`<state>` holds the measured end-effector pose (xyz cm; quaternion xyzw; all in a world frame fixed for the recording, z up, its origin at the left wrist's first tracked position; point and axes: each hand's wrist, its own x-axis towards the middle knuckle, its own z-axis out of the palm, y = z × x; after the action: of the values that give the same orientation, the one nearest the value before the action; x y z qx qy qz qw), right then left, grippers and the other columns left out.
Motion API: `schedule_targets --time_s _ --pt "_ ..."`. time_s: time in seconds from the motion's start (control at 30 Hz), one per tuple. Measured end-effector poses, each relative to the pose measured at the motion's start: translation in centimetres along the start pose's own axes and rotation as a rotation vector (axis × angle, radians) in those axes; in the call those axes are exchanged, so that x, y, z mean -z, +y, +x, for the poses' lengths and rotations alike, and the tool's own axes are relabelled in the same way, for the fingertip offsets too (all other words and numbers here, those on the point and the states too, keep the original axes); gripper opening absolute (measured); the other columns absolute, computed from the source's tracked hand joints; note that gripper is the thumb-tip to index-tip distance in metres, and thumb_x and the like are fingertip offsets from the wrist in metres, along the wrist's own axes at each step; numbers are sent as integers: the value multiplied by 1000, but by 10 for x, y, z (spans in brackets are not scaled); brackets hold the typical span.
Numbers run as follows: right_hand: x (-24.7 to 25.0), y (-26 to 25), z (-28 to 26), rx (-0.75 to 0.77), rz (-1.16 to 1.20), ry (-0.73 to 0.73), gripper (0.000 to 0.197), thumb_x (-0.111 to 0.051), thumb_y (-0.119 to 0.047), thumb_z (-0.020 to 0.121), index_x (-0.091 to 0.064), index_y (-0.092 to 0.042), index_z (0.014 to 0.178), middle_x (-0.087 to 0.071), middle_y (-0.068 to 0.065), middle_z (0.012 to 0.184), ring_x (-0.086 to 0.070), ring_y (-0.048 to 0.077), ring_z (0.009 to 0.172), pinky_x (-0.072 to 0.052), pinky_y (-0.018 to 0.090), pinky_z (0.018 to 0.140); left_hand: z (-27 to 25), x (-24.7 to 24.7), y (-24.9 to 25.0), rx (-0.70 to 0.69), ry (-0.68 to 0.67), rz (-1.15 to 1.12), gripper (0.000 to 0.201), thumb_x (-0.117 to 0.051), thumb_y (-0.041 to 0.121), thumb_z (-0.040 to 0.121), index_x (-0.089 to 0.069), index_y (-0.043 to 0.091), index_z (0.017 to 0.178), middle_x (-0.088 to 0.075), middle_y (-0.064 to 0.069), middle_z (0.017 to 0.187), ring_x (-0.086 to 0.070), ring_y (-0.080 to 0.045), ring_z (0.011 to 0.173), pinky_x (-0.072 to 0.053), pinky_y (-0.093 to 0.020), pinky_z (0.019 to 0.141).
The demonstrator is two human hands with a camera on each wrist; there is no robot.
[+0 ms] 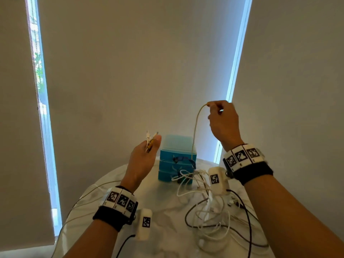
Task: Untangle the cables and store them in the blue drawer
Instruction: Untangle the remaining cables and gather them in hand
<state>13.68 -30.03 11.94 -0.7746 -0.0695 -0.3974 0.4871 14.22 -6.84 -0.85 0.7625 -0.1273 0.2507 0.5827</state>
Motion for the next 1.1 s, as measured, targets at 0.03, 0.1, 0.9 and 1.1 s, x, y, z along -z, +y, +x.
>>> schedule_targets --time_s 0.03,0.1,0.9,1.1 --pt "0 4 -8 -36 11 -68 21 -57 -32 111 -74 -22 118 -67 2 116 -69 10 87 -55 20 73 -1 -3 0 1 21 -32 65 -42 71 105 -57 14 79 -46 2 68 -42 -13 66 -39 -37 68" --pt "-5 23 -35 -134 36 -252 18 -62 -27 109 -77 -19 116 -71 4 104 -66 11 77 -51 14 63 -4 -10 1 36 41 -125 67 -40 70 106 -65 11 88 -55 6 70 -49 -7 66 -44 -29 71" --pt "-30 128 -150 -680 918 -198 58 -66 -4 104 -43 -9 156 -69 13 139 -75 28 120 -60 41 105 -18 -34 -97 175 -675 365 32 -94 46 79 -82 41 109 -80 18 107 -71 2 100 -53 -27 97" --pt "-37 148 -167 -518 129 -466 14 -75 -12 96 -80 -16 109 -81 5 106 -77 23 100 -64 35 92 -12 -35 -101 115 -569 565 26 -88 53 82 -83 30 94 -79 6 90 -71 -13 85 -57 -38 85"
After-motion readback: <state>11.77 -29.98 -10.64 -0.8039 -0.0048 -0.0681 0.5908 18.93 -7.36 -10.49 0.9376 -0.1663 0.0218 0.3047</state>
